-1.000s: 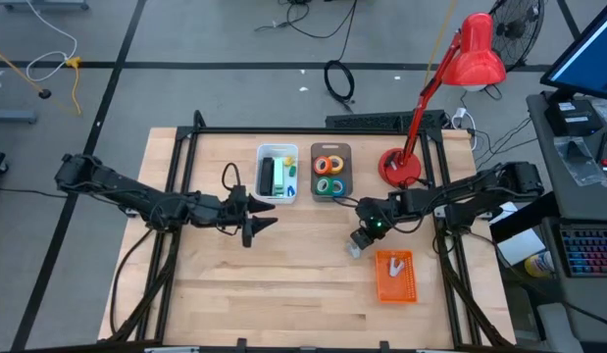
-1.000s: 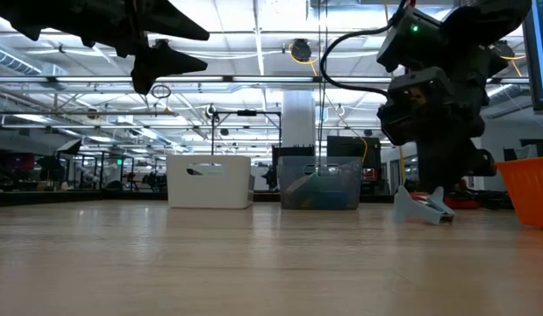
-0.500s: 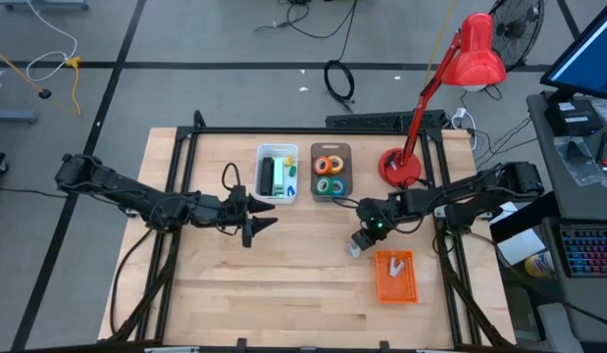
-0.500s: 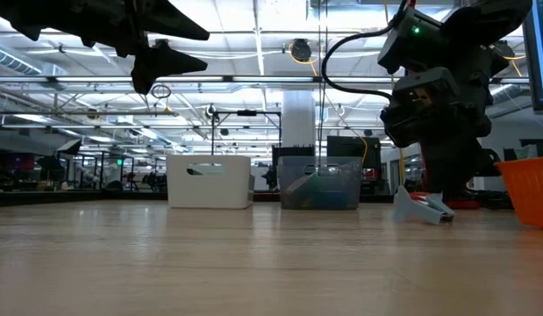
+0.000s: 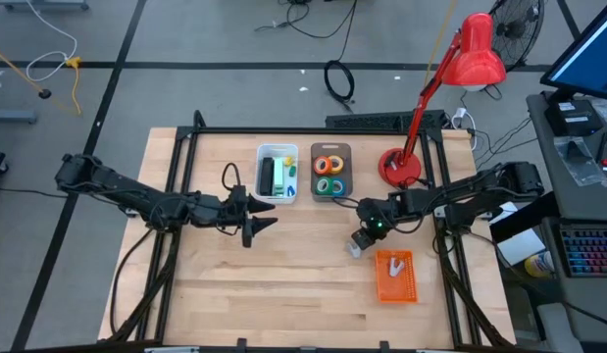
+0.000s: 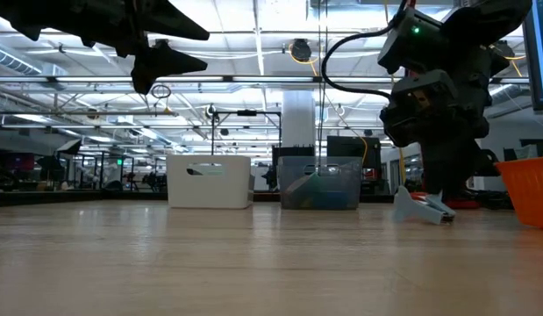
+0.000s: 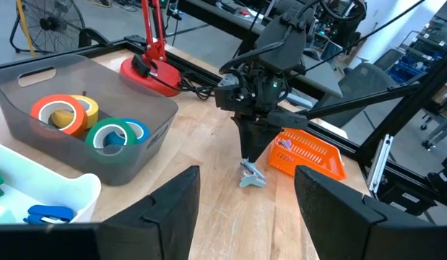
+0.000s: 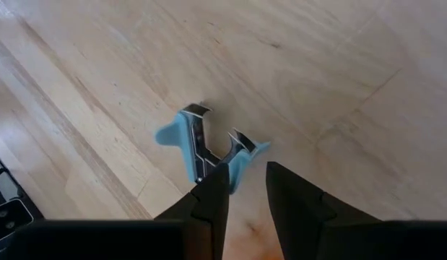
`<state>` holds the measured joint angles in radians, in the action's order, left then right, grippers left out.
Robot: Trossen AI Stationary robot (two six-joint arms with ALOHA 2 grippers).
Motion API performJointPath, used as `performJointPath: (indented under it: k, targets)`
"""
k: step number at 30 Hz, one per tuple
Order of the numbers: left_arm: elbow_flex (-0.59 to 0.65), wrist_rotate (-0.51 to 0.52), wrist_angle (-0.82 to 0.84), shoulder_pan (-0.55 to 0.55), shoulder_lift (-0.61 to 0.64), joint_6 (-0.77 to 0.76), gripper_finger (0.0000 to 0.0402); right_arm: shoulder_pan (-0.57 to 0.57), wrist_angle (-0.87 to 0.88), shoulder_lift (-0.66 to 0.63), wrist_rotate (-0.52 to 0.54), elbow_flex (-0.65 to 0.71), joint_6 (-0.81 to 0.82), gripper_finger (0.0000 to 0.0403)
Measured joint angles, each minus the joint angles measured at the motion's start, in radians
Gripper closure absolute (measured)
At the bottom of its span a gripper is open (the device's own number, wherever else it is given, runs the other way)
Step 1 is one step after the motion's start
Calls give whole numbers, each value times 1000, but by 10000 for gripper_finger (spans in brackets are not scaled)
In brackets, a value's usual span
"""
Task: Pick and place Stapler, Stapler remover, tape
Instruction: Put the blue staple remover into the orange bin
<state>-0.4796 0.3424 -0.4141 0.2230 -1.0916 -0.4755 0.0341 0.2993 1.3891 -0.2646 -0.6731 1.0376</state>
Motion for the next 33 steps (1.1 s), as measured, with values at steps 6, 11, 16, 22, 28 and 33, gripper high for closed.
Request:
performJointPath:
  k: [6, 11, 16, 22, 28, 33]
  targets:
    - [0, 0, 0, 0, 0, 0, 174, 0, 0, 0, 8, 0, -10, 362]
    - [0, 0, 0, 0, 0, 3, 174, 0, -15, 0, 28, 0, -20, 397]
    - [0, 0, 0, 0, 0, 3, 174, 0, -21, 0, 28, 0, -31, 399]
    - [0, 0, 1, 0, 0, 4, 174, -15, -95, -34, 10, 0, -51, 401]
    - [-1, 0, 24, 0, 0, 19, 174, -11, -121, -159, -42, -6, -26, 402]
    - [-1, 0, 25, 1, 0, 30, 174, 48, -40, -297, -55, -6, 73, 402]
